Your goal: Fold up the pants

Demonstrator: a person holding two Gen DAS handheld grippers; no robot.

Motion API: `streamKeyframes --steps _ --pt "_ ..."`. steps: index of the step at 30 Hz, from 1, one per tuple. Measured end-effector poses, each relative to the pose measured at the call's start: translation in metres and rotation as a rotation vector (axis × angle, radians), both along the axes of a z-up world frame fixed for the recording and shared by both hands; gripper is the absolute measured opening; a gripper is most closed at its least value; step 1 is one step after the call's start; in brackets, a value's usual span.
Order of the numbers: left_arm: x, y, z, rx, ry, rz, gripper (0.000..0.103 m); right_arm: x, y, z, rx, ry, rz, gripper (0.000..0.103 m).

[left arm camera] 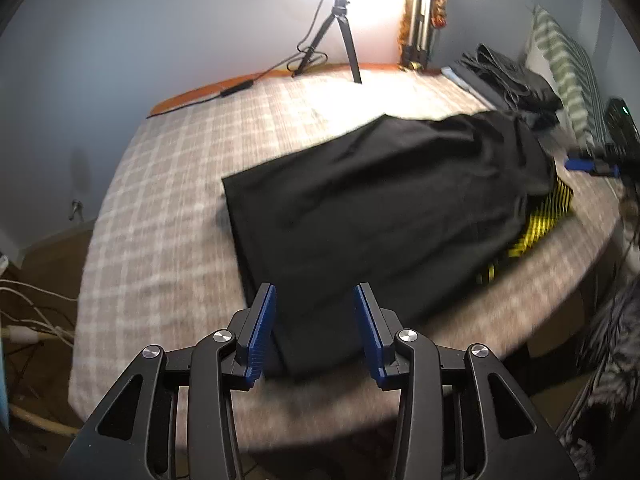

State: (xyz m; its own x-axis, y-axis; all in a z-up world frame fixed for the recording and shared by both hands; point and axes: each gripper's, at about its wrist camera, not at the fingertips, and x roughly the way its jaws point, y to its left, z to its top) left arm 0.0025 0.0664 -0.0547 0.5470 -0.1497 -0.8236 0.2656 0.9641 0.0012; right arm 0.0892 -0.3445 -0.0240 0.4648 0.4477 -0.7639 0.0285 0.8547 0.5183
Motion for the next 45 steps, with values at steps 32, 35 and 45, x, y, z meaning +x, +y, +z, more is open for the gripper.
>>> streamKeyframes --steps 32,35,45 --pt "-0.008 -0.002 -0.023 0.264 -0.032 -0.144 0.002 0.014 0.004 0.011 0.12 -0.01 -0.17 0.006" --pt "-0.011 0.0 -0.026 0.26 -0.013 -0.158 0.002 -0.002 0.003 0.015 0.082 0.005 -0.157 0.006" --pt "-0.011 0.005 -0.029 0.287 0.048 -0.156 0.025 -0.013 0.016 -0.03 -0.139 0.172 -0.013 0.008"
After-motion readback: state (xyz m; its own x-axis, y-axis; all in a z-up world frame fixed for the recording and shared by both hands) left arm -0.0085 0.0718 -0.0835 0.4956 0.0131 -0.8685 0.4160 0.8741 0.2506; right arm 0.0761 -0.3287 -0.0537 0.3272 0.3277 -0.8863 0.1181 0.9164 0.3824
